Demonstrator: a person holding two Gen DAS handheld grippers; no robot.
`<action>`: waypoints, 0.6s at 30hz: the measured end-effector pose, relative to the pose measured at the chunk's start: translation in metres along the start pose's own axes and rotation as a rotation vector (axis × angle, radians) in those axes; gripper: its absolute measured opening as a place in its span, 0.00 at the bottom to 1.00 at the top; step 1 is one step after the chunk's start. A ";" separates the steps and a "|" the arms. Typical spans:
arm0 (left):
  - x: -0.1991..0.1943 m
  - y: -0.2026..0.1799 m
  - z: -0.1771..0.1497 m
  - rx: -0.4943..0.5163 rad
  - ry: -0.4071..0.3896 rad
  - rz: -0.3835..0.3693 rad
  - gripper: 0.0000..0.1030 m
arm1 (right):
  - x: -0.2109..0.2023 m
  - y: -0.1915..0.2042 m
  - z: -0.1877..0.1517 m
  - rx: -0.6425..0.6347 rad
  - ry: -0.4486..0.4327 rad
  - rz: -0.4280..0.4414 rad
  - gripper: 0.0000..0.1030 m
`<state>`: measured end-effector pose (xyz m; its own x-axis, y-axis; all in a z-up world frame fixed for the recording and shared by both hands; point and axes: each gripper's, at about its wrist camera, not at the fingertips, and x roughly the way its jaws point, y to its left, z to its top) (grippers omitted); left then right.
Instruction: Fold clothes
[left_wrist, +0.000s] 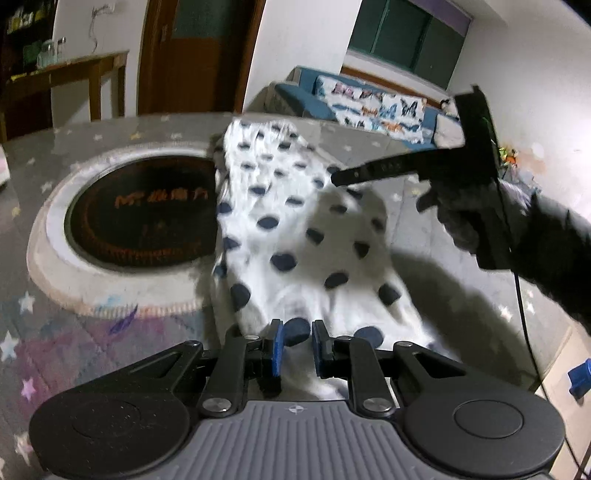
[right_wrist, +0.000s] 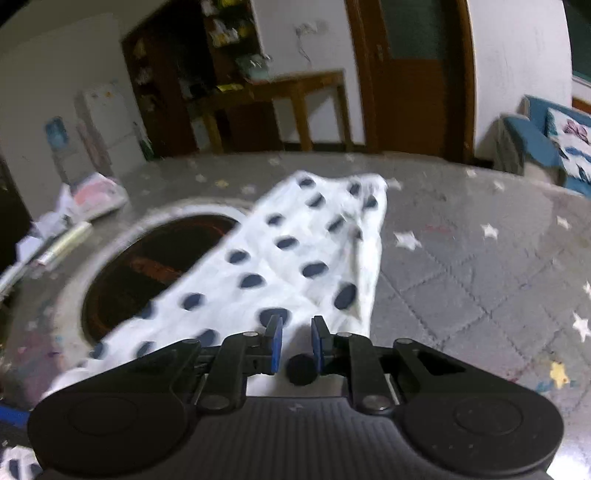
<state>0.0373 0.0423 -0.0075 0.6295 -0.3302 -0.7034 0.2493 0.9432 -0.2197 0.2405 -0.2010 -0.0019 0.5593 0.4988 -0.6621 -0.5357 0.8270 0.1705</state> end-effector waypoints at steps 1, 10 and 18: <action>0.000 0.002 -0.002 -0.004 0.005 -0.003 0.18 | 0.002 -0.001 -0.001 0.000 0.004 -0.007 0.16; -0.018 0.001 0.006 -0.012 -0.065 -0.018 0.18 | -0.039 0.040 -0.016 -0.103 -0.001 0.084 0.24; -0.002 0.008 0.004 -0.027 -0.049 0.000 0.18 | -0.079 0.099 -0.066 -0.217 0.056 0.262 0.28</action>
<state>0.0409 0.0501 -0.0049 0.6649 -0.3314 -0.6694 0.2303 0.9435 -0.2383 0.1018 -0.1758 0.0189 0.3523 0.6673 -0.6562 -0.7821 0.5950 0.1851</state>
